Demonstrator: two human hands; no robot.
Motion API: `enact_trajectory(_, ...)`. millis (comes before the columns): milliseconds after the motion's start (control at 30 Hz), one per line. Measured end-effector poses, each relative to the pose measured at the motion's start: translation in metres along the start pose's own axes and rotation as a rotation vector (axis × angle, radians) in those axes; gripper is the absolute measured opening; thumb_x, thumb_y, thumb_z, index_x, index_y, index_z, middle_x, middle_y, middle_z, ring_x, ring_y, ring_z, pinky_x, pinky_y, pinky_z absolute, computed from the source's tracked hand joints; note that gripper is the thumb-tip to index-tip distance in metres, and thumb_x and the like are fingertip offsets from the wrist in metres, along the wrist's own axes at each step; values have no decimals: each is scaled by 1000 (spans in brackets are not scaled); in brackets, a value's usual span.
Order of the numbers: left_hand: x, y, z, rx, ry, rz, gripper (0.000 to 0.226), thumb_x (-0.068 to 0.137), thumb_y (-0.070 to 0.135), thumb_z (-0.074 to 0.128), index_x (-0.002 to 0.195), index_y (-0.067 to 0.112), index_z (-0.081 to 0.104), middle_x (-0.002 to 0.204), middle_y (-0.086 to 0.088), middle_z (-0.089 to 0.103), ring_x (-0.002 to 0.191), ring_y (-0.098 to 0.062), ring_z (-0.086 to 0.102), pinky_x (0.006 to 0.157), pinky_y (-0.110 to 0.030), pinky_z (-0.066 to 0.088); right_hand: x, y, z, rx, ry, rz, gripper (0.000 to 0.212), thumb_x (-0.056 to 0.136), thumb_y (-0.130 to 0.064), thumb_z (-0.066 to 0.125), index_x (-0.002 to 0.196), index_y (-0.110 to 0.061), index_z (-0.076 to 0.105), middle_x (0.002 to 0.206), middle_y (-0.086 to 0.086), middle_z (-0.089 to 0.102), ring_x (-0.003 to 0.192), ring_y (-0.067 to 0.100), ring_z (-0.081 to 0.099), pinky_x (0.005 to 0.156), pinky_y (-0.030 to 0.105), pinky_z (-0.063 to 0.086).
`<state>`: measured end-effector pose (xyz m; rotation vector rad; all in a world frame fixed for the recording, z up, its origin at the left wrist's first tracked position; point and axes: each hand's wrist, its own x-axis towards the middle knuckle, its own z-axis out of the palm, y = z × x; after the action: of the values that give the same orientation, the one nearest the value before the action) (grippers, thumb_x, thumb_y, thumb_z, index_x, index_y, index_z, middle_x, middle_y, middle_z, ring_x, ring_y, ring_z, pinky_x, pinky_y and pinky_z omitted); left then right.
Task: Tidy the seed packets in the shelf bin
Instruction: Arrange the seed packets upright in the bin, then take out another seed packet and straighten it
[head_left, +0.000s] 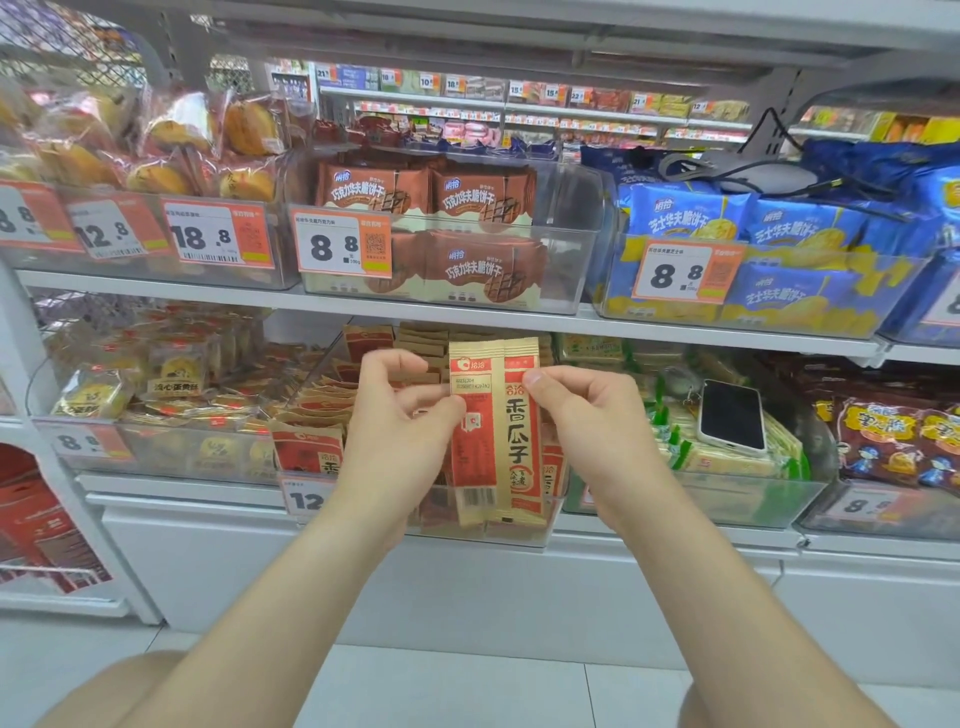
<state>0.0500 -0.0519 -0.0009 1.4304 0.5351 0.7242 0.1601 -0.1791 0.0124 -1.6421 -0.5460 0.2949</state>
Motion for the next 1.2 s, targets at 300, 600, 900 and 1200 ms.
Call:
enact_trajectory(300, -5, -5, 0, 326, -8, 291, 26, 89, 46, 85, 90, 26, 69, 95, 11, 80, 88, -14, 78, 81, -49, 65, -3, 1, 5, -20, -80, -231, 28, 105, -33, 67, 90, -15, 83, 86, 5, 81, 84, 21, 78, 80, 43, 62)
enact_trajectory(600, -4, 0, -4, 190, -87, 139, 17, 101, 25, 73, 88, 19, 80, 85, 0, 81, 84, -17, 78, 86, -46, 63, -6, 6, 10, -183, 17, -499, 34, 110, -19, 54, 77, -19, 62, 71, 6, 64, 66, 21, 57, 63, 41, 47)
enact_trajectory(900, 2, -2, -10, 142, 19, 128, 15, 100, 30, 75, 92, 19, 82, 84, -2, 81, 72, -13, 76, 55, -23, 57, -3, 6, 9, -220, -68, -416, 16, 102, -35, 70, 92, -26, 77, 81, -7, 77, 76, 14, 73, 73, 40, 62)
enact_trajectory(1200, 23, -9, -30, 170, 97, 20, 35, 91, 46, 84, 94, 12, 75, 95, 1, 83, 89, -21, 82, 81, -53, 67, -4, 12, 11, -245, -395, -108, 22, 108, -23, 63, 124, -15, 77, 96, 1, 84, 82, 17, 81, 63, 32, 65)
